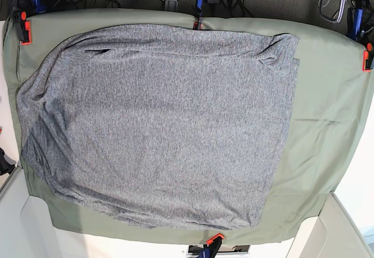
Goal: Fold the T-shirt properly
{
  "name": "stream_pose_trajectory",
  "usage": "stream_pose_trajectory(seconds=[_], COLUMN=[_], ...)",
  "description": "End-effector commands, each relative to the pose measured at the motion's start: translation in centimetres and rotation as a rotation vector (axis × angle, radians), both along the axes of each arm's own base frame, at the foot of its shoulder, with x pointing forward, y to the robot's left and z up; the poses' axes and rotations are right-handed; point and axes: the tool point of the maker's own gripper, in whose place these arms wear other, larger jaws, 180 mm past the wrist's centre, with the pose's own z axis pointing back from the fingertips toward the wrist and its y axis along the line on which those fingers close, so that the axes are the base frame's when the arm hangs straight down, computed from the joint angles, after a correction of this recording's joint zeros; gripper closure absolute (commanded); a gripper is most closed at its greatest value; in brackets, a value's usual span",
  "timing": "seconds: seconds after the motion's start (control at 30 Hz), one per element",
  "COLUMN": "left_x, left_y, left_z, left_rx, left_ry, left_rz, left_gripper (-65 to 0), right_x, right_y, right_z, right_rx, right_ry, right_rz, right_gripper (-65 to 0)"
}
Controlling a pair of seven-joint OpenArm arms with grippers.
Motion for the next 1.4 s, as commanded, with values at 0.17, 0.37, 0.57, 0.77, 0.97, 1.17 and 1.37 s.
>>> stream_pose_trajectory(seconds=[0.17,0.37,0.57,0.77,0.97,1.17,1.37], left_x=[-0.1,1.0,2.1,3.0,4.7,6.3,7.5], left_y=[-2.1,-3.9,-4.2,-3.2,-0.3,3.4,7.9], left_z=[0.7,2.1,4.5,7.1,10.5,13.7,17.8], left_rx=[-0.064,-0.123,-0.21,-0.256,-0.301,-0.32,-0.278], left_ry=[-0.035,-0.102,-0.155,-0.227,-0.324,-0.419,-0.544], left_rz=[0.023,0.187,0.305,0.386,0.516,0.578,0.668], left_gripper=[-14.6,-14.6,-14.6,-15.1,-26.0,-33.5,-33.5], right_x=[-1.4,-2.3,-0.8,0.3,1.4,4.5,7.5], right_y=[-1.4,-2.7,-4.1,-4.9,-4.6,-4.5,-5.2], right_z=[0.4,1.5,3.9,7.1,10.7,14.8,19.6], right_rx=[-0.016,-0.028,-0.031,-0.024,-0.005,-0.01,0.013], right_ry=[0.004,-0.041,-0.151,-0.229,-0.3,-0.398,-0.414], right_rz=[0.014,0.039,0.018,0.025,0.062,0.079,-0.019], right_gripper=[-14.9,-14.9,-14.9,-14.9,-14.9,-14.9,-14.9])
